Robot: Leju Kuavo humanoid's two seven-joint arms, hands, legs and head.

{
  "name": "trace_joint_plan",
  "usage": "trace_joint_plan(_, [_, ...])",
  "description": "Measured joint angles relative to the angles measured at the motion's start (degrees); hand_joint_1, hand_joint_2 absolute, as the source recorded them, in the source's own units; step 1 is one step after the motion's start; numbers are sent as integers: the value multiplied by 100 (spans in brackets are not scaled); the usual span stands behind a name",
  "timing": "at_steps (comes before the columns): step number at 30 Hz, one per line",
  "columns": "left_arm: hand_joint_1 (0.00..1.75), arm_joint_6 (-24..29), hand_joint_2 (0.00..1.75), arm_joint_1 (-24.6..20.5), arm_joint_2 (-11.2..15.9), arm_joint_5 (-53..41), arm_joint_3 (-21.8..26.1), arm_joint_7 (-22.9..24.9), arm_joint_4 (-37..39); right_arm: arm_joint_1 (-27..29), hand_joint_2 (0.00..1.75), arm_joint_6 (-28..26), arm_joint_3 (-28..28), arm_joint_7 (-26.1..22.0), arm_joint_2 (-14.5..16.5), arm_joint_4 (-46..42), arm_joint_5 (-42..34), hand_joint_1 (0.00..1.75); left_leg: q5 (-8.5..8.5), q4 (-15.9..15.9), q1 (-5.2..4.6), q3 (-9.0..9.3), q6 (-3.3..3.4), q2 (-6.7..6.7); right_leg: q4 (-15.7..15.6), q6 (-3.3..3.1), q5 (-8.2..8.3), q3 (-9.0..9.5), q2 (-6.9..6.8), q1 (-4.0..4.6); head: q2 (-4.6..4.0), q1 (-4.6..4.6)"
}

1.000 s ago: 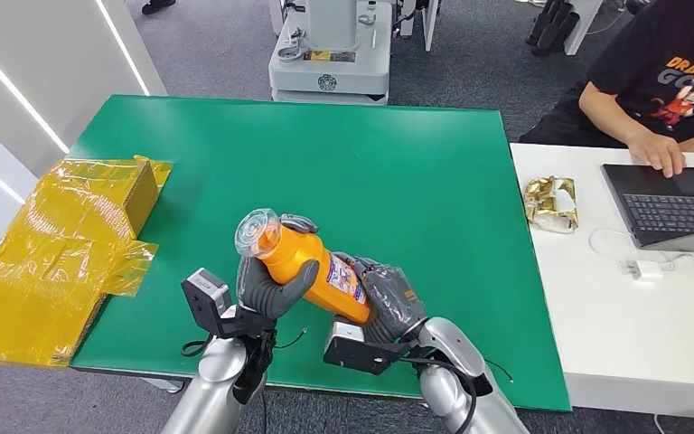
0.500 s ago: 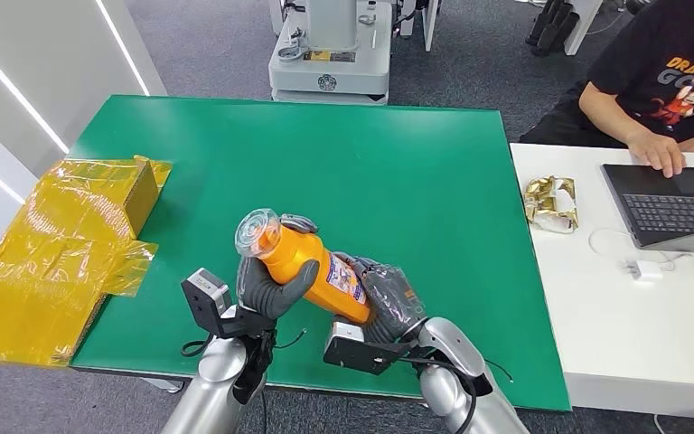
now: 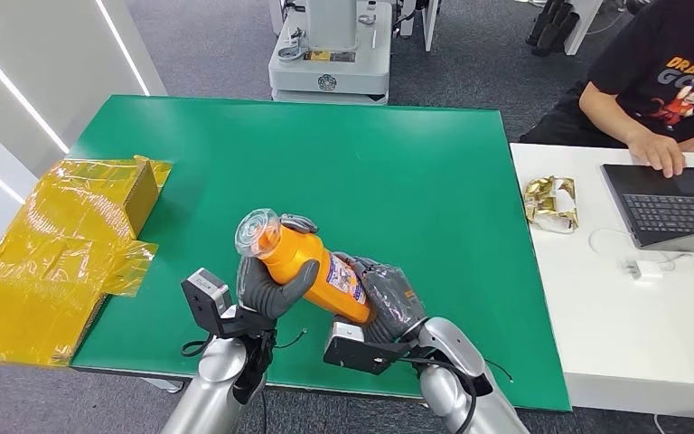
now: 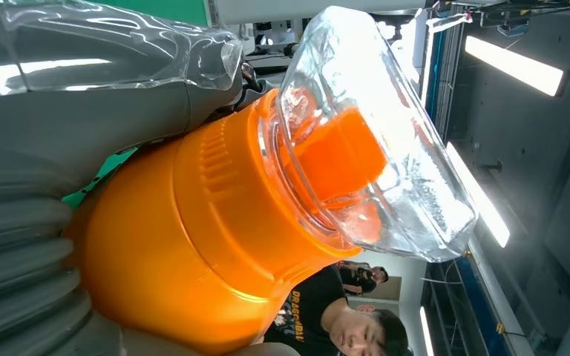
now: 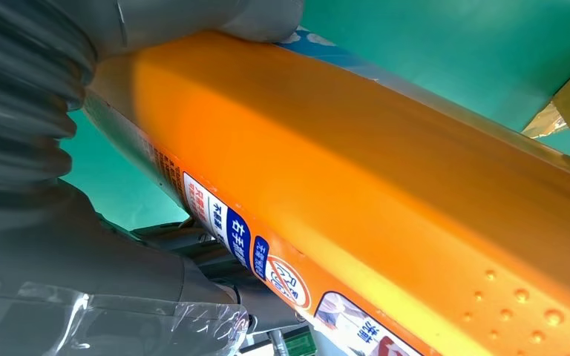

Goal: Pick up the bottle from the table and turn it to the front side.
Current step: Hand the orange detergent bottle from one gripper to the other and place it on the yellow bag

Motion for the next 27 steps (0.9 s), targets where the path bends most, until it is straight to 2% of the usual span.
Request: trace_joint_plan(27, [106, 0, 175, 0, 0, -4, 0, 0, 0, 0, 175, 0, 2, 0, 0, 2, 0, 175, 0, 0, 0, 0, 0, 0, 0, 0, 0, 0, 0, 0, 0, 0])
